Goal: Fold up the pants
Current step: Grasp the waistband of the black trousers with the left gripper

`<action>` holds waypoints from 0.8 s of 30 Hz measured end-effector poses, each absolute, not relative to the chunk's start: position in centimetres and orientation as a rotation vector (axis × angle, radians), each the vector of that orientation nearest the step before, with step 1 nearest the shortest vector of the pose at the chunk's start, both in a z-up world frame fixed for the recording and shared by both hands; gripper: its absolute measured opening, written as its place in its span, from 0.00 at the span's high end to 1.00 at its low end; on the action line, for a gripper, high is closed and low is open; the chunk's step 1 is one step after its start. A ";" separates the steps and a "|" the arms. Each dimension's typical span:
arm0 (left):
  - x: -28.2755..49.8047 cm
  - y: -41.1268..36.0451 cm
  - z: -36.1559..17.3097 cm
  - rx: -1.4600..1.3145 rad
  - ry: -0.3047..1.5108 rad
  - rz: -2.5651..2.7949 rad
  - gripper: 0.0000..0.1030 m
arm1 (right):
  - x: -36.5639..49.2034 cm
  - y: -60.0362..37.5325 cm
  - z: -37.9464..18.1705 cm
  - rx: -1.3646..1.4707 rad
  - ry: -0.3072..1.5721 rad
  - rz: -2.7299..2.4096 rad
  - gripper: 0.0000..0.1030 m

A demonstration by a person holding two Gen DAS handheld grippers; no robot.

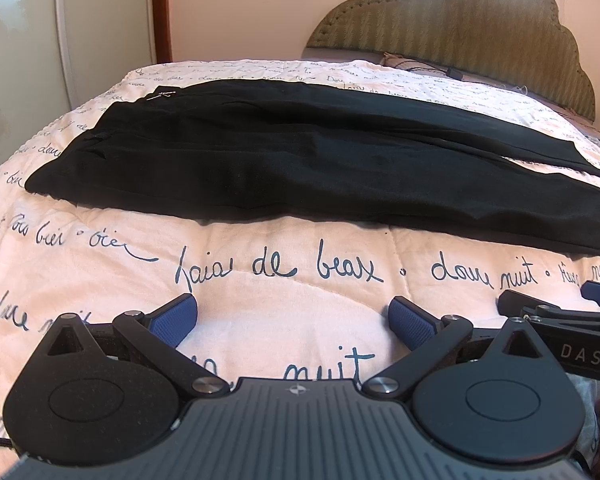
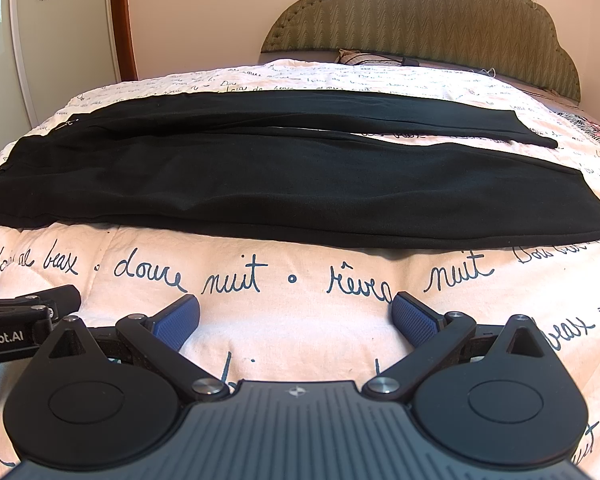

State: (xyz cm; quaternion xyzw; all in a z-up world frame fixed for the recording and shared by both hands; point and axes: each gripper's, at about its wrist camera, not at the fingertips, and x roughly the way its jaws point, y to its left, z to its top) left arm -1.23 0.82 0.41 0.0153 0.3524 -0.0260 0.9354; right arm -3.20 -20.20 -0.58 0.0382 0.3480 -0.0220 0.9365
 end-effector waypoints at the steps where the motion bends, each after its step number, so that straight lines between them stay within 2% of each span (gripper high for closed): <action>1: -1.4 1.1 0.7 0.031 0.719 -0.058 0.00 | -3.0 -20.3 -0.6 0.080 0.713 -0.038 0.00; 5: -1.7 3.7 3.4 0.041 0.673 -0.082 0.01 | -2.0 -21.6 1.1 0.076 0.781 0.046 0.00; 7: -0.9 6.2 5.7 0.017 0.622 -0.110 0.00 | -1.7 -23.2 3.6 0.128 0.754 0.083 0.00; 10: 2.9 11.3 9.6 -0.068 0.566 -0.151 0.00 | -0.2 -25.4 7.8 0.215 0.654 0.208 0.00; 13: 9.3 17.7 12.0 -0.248 0.541 -0.191 0.00 | 3.3 -26.5 11.0 0.285 0.637 0.347 0.00; 18: 22.0 26.6 9.5 -0.627 0.667 -0.223 0.00 | 10.7 -26.6 12.7 0.362 0.685 0.421 0.00; 24: 32.1 29.4 5.0 -0.638 0.781 -0.190 0.01 | 17.2 -25.8 11.7 0.392 0.721 0.491 0.00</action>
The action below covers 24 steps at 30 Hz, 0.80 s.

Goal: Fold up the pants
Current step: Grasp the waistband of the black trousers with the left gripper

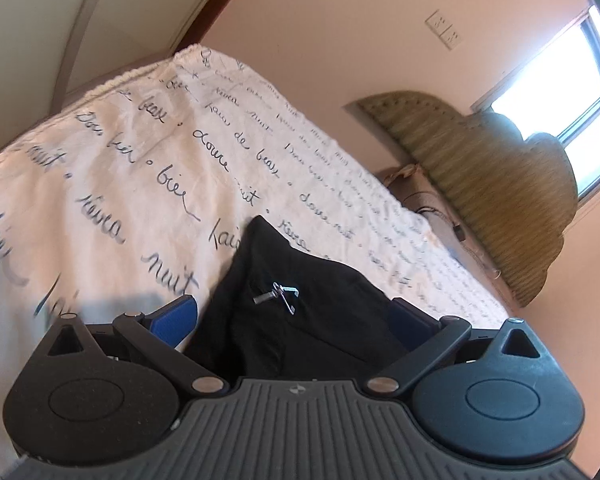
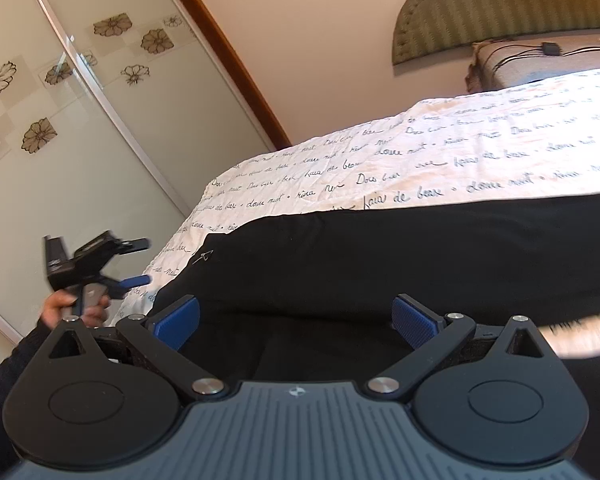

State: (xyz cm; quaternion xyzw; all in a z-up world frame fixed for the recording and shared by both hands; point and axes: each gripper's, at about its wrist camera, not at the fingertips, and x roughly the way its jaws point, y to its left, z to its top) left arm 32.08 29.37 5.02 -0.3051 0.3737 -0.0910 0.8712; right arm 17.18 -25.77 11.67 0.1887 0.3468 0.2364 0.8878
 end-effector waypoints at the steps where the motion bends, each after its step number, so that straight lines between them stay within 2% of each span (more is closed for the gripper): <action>1: 33.3 29.3 4.4 -0.630 0.799 -0.189 0.01 | 17.6 -25.5 11.3 0.386 0.727 0.492 0.00; 9: 38.3 28.2 1.1 -0.614 0.897 -0.314 0.02 | 21.0 -24.9 8.4 0.392 0.783 0.520 0.00; 12: 39.2 27.7 1.0 -0.578 0.896 -0.327 0.09 | 22.0 -24.6 7.6 0.394 0.792 0.522 0.00; 13: 39.5 27.5 1.1 -0.553 0.904 -0.319 0.17 | 22.4 -24.4 7.3 0.395 0.795 0.522 0.00; 15: 39.8 27.2 1.3 -0.515 0.908 -0.324 0.25 | 22.9 -24.1 7.0 0.397 0.802 0.532 0.00; 17: 39.4 26.8 1.9 -0.474 0.896 -0.341 0.68 | 23.3 -23.8 6.8 0.390 0.809 0.535 0.00; 18: 39.4 26.5 2.0 -0.438 0.899 -0.320 0.74 | 23.7 -23.6 6.7 0.382 0.809 0.537 0.00; 19: 39.4 26.2 2.0 -0.392 0.893 -0.291 0.92 | 23.9 -23.4 6.7 0.372 0.808 0.542 0.00; 24: 37.0 24.6 3.5 -0.219 0.766 -0.260 0.93 | 25.5 -23.2 7.2 0.339 0.785 0.570 0.00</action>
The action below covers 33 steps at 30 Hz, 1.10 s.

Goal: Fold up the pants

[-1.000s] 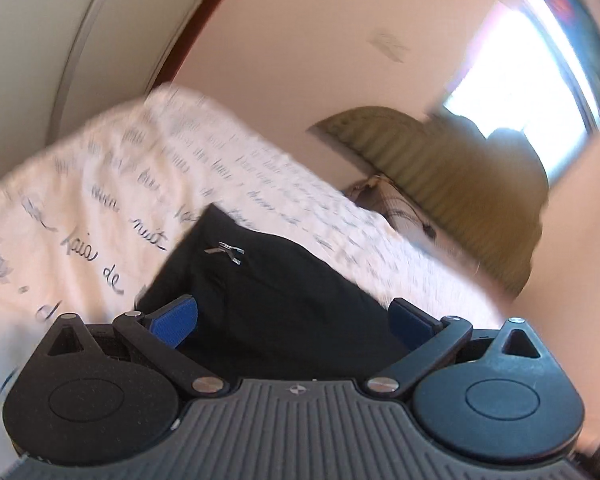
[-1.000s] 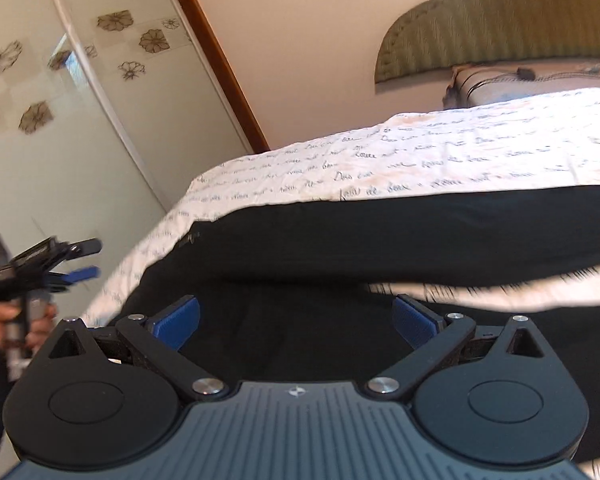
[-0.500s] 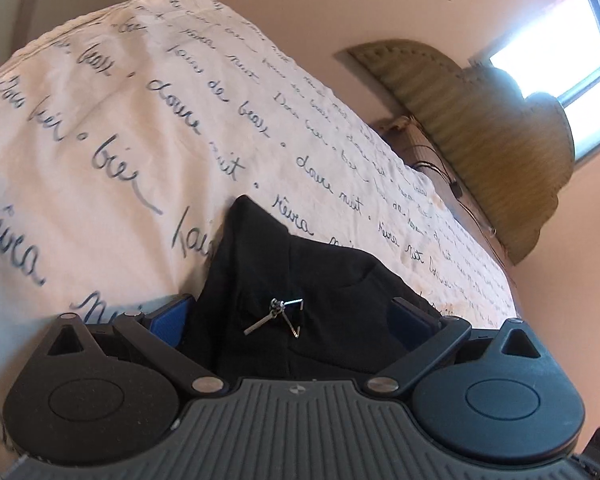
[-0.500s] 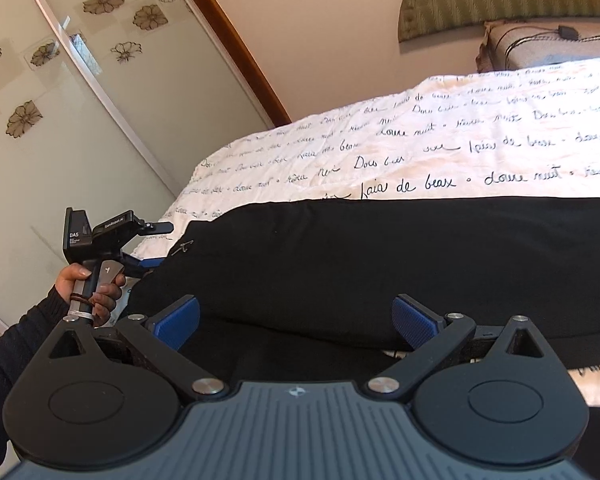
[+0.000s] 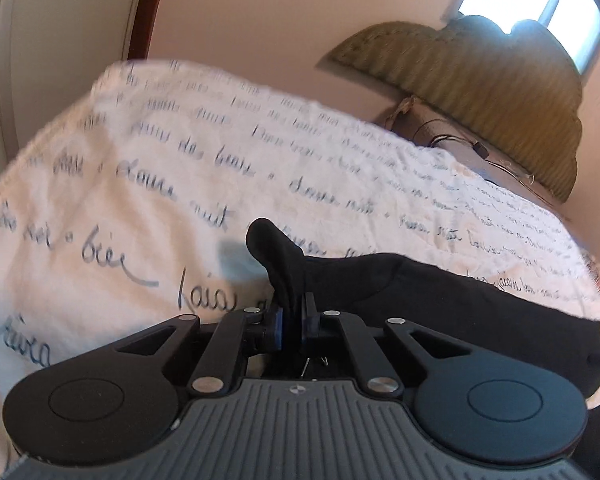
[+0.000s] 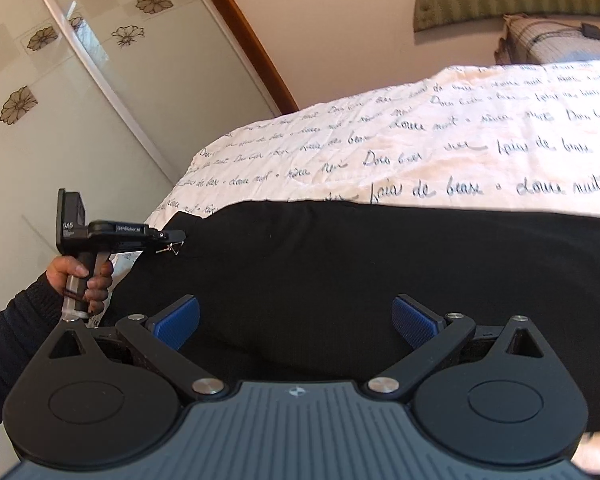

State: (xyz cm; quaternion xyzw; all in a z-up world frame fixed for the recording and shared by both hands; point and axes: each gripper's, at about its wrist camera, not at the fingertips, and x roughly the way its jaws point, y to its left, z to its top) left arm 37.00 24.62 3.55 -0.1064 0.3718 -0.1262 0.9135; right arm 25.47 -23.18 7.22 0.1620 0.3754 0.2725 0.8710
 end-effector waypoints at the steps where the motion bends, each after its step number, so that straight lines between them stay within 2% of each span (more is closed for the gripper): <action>1: 36.2 24.1 4.4 -0.186 0.722 -0.264 0.93 | 26.0 -23.2 7.3 0.327 0.781 0.578 0.00; 6: 31.0 22.8 8.3 -0.151 0.507 -0.381 0.93 | 30.2 -23.2 7.0 0.212 0.786 0.696 0.00; 12: 27.3 22.2 10.7 -0.174 0.360 -0.454 0.93 | 36.3 -22.3 6.5 0.009 0.850 0.755 0.00; 18: 25.7 22.8 10.8 -0.181 0.304 -0.500 0.93 | 39.4 -20.8 5.3 -0.118 0.846 0.808 0.00; 26: 25.6 23.1 10.6 -0.153 0.287 -0.513 0.92 | 42.5 -19.0 3.1 -0.141 0.954 0.906 0.01; 27: 25.6 23.1 10.5 -0.149 0.289 -0.510 0.92 | 42.8 -18.9 3.0 -0.130 0.968 0.921 0.05; 29: 25.6 23.2 10.3 -0.150 0.299 -0.509 0.92 | 43.0 -18.7 3.0 -0.122 1.004 0.963 0.47; 30: 25.6 23.2 10.2 -0.148 0.301 -0.504 0.92 | 42.9 -18.7 3.1 -0.117 1.011 0.966 0.58; 31: 25.7 23.2 10.0 -0.152 0.307 -0.501 0.92 | 42.6 -18.8 3.2 -0.121 1.006 0.963 0.81; 32: 25.9 23.3 9.8 -0.156 0.314 -0.498 0.92 | 42.2 -18.8 3.3 -0.135 0.993 0.960 0.91; 33: 26.0 23.4 9.6 -0.159 0.318 -0.490 0.92 | 41.8 -18.8 3.5 -0.149 0.978 0.951 0.91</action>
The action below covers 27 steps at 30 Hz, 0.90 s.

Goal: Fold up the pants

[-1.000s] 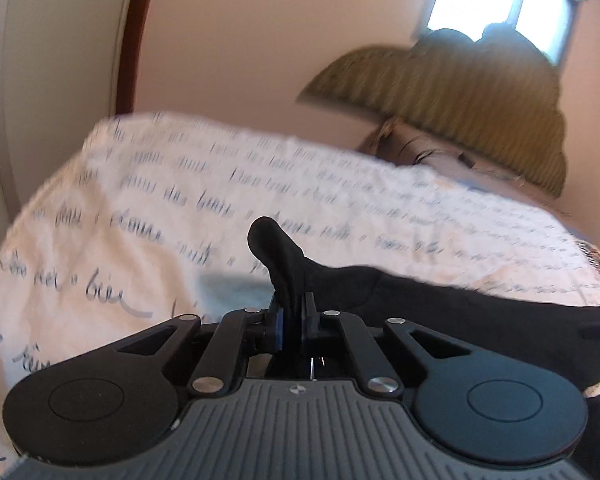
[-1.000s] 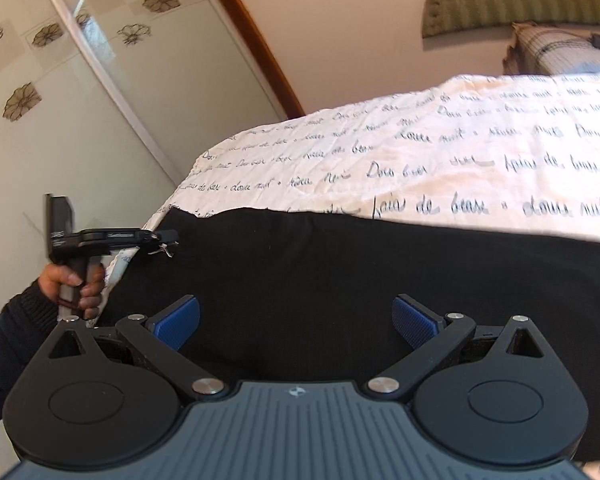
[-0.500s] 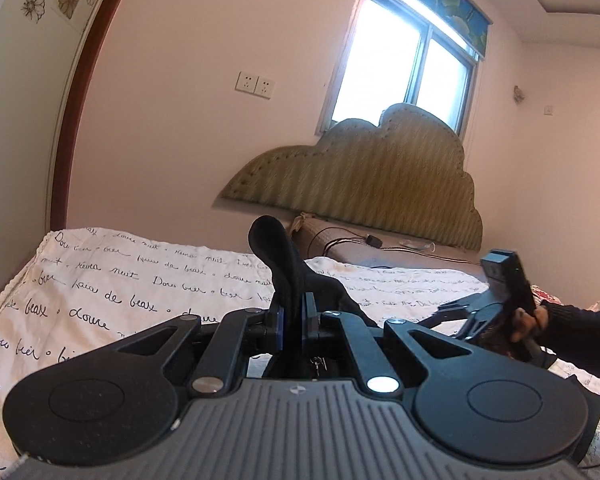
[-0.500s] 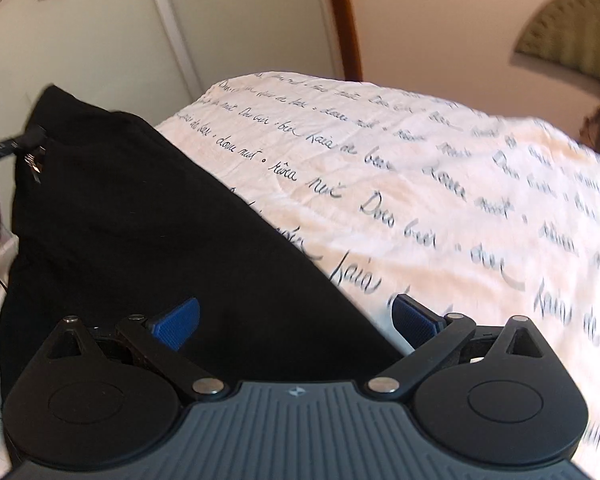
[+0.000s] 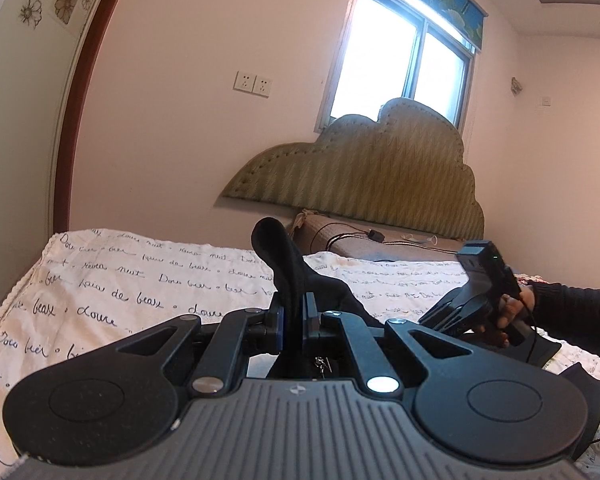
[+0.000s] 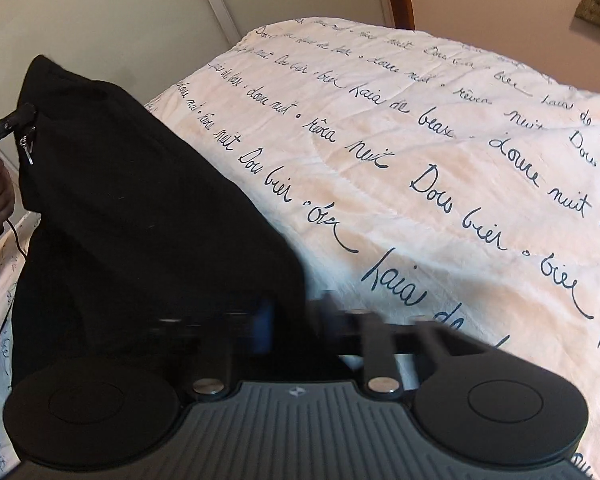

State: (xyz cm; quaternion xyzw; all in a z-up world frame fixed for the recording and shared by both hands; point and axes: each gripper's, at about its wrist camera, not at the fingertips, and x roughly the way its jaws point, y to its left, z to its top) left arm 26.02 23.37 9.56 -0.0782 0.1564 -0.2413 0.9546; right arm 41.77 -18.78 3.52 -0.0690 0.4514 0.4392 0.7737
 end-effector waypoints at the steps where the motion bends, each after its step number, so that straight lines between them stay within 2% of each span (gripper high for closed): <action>1: 26.2 23.5 9.4 -0.165 0.322 -0.481 0.92 | 41.3 -18.8 3.8 -0.164 0.966 0.938 0.91; 8: 25.9 25.4 9.8 -0.255 0.339 -0.438 0.92 | 34.7 -20.5 9.7 -0.139 0.781 0.950 0.93; 11: 23.8 26.4 10.0 -0.342 0.342 -0.452 0.92 | 29.4 -21.0 11.2 -0.099 0.757 1.013 0.93; 12: 22.7 26.8 9.6 -0.386 0.347 -0.447 0.92 | 27.4 -21.0 11.2 -0.101 0.762 1.034 0.93; 14: 21.2 27.8 8.0 -0.484 0.411 -0.441 0.73 | 24.3 -20.4 10.2 -0.086 0.793 1.060 0.93; 15: 20.7 28.2 7.0 -0.505 0.448 -0.417 0.71 | 22.9 -20.2 9.3 -0.070 0.821 1.077 0.93; 18: 19.0 28.6 4.7 -0.491 0.540 -0.323 0.71 | 20.8 -19.3 6.6 -0.062 0.890 1.069 0.93; 23: 15.0 28.5 5.9 -0.553 0.554 -0.238 0.71 | 20.8 -19.0 5.4 0.006 0.904 1.029 0.93; 25: 13.4 28.6 6.2 -0.662 0.552 -0.213 0.70 | 20.7 -19.7 5.8 0.029 0.879 1.025 0.93; 27: 12.4 29.0 5.6 -0.819 0.568 -0.195 0.64 | 20.9 -19.9 6.5 0.049 0.854 1.027 0.93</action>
